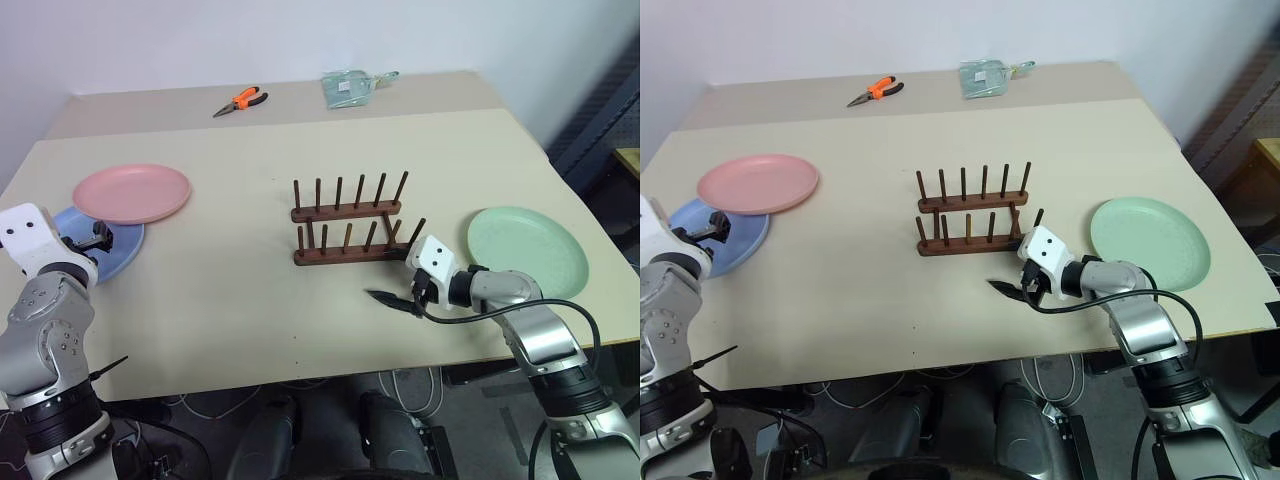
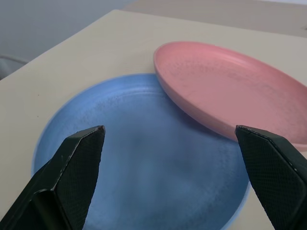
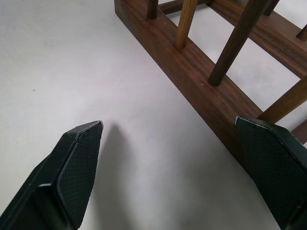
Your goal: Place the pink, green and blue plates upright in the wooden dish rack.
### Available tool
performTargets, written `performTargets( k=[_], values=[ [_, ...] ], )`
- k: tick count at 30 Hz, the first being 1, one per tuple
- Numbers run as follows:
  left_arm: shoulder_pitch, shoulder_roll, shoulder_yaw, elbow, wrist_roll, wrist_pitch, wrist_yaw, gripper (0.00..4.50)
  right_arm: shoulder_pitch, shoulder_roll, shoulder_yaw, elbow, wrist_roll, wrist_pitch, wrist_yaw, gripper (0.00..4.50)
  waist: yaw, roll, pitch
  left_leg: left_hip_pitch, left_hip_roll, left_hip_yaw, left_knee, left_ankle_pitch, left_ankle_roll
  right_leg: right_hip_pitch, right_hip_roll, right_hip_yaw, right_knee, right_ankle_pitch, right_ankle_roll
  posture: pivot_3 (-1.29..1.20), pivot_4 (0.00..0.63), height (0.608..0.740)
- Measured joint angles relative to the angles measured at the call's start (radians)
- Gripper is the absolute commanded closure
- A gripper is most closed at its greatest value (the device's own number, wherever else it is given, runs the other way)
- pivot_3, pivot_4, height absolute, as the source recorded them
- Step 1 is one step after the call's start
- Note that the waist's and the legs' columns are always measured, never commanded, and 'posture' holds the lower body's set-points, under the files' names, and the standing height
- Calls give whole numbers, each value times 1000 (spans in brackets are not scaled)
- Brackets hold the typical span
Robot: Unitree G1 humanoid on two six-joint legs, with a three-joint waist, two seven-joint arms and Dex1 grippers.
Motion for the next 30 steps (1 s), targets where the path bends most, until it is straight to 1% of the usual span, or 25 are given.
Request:
performTargets(
  k=[7,11,18,26,30],
  values=[
    [9,-8,17,-3,1,20,16,43,-10,0,0,27,0,-24,7,0,0,0,0,0,0,0,0,0,0,0,0,0,0,0,0,0,150,732],
    [-3,-14,42,6,9,39,59,43,-37,1,4,54,-7,-24,12,0,0,0,0,0,0,0,0,0,0,0,0,0,0,0,0,0,150,732],
    [-29,-85,107,11,-24,41,85,43,-53,6,11,51,-14,-1,9,0,1,-1,0,0,0,0,0,0,0,0,0,0,0,0,0,0,150,732],
    [-138,-98,107,90,-62,16,73,43,-26,6,7,-21,-13,41,-21,0,2,-2,0,0,0,0,0,0,0,0,0,0,0,0,0,0,150,732],
    [-252,-95,108,227,-84,-18,51,43,-11,6,3,-48,-13,66,-39,0,2,-2,0,0,0,0,1,0,-1,0,0,0,1,0,0,0,150,732]
  ],
)
